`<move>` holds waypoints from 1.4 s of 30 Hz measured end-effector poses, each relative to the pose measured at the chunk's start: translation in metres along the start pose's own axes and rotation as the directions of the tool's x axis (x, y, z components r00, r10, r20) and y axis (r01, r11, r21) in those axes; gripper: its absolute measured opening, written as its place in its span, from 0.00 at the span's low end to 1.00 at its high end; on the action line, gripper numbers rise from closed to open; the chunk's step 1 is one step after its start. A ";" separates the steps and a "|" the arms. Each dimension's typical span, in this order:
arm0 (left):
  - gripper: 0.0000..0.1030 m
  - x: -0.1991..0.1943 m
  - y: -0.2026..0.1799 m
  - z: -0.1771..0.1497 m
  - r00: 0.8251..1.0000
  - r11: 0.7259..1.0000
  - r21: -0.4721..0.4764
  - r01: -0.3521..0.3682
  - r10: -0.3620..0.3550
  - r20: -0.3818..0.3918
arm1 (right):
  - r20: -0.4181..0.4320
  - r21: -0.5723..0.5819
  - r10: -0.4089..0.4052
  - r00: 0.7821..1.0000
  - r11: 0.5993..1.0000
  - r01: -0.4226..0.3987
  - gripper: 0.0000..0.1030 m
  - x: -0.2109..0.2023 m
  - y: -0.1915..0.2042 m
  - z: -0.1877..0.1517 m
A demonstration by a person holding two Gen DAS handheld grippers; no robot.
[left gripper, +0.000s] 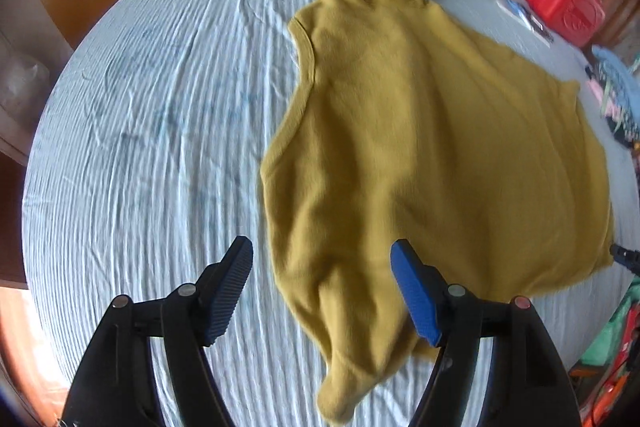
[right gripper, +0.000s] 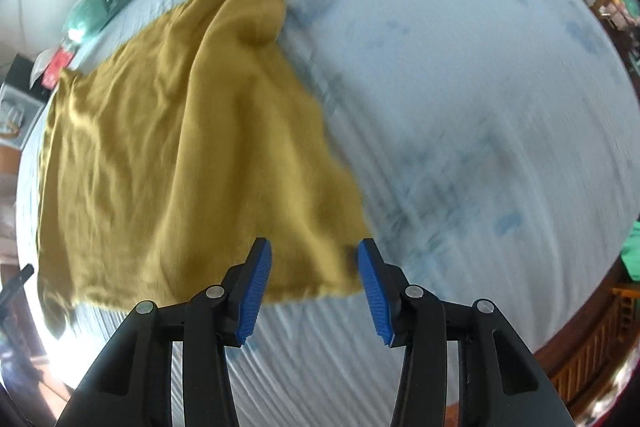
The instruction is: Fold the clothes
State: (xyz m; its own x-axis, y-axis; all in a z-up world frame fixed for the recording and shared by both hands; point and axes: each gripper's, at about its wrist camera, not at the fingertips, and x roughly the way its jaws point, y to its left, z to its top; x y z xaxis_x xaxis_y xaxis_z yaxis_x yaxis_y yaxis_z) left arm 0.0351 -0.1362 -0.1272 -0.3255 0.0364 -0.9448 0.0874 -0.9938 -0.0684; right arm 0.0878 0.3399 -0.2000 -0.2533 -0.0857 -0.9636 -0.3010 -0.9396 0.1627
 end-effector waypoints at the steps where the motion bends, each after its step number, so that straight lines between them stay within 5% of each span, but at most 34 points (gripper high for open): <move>1: 0.69 0.001 -0.003 -0.007 1.000 1.000 0.004 0.006 -0.006 0.003 | 0.009 -0.013 0.002 1.000 1.000 -0.002 0.48 0.002 0.001 -0.005; 5: 0.69 0.012 -0.011 -0.034 1.000 0.999 -0.043 -0.012 0.011 -0.019 | 0.049 -0.010 0.052 0.997 0.999 -0.052 0.54 -0.001 -0.005 -0.010; 10: 0.69 -0.008 -0.013 -0.053 0.998 0.996 -0.089 0.015 -0.010 0.060 | 0.141 -0.023 0.083 0.987 0.997 -0.080 0.54 -0.028 -0.020 -0.022; 15: 0.69 0.013 -0.020 -0.065 0.999 0.998 -0.064 -0.022 0.024 0.027 | 0.128 -0.077 0.068 0.989 0.995 -0.059 0.55 -0.023 -0.024 -0.020; 20: 0.86 0.025 -0.022 -0.067 0.997 0.996 -0.074 -0.058 0.063 0.054 | 0.144 -0.167 0.051 0.988 0.986 -0.027 0.55 -0.014 -0.002 -0.024; 22: 0.96 0.028 -0.017 -0.067 0.997 0.994 -0.091 -0.052 0.057 0.057 | 0.156 -0.180 0.010 0.988 0.984 0.019 0.53 -0.011 0.003 -0.025; 24: 0.97 0.030 -0.018 -0.067 0.996 0.996 -0.062 -0.058 0.062 0.060 | 0.171 -0.178 -0.065 0.983 0.979 0.095 0.35 -0.010 0.006 -0.027; 26: 0.87 0.028 -0.019 -0.067 0.997 0.998 -0.046 -0.051 0.054 0.054 | 0.177 -0.183 -0.133 0.975 0.969 0.165 0.16 -0.012 0.006 -0.028; 28: 0.25 0.018 -0.024 -0.066 0.998 0.999 -0.031 -0.034 0.036 0.056 | 0.151 -0.181 -0.106 0.983 0.974 0.133 0.11 -0.016 0.002 -0.028; 29: 0.16 0.013 -0.027 -0.067 0.998 0.999 -0.033 -0.036 0.038 0.055 | 0.134 -0.176 -0.086 0.987 0.978 0.109 0.08 -0.018 0.000 -0.028; 36: 0.14 -0.047 -0.027 -0.057 0.994 0.999 -0.031 0.024 -0.021 0.111 | 0.147 -0.062 0.113 0.983 0.993 -0.105 0.08 -0.082 -0.028 -0.045; 42: 0.14 -0.046 -0.023 0.009 0.995 0.996 -0.018 0.087 -0.086 0.044 | 0.153 -0.085 0.164 0.974 0.985 -0.152 0.08 -0.095 -0.012 0.014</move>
State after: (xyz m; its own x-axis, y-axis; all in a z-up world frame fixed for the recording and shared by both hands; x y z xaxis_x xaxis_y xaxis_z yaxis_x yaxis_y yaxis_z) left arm 0.0399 -0.1160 -0.0793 -0.3728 0.1172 -0.9205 0.0753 -0.9849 -0.1559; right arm 0.1021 0.3639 -0.1071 -0.4370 -0.1870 -0.8798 -0.1794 -0.9404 0.2890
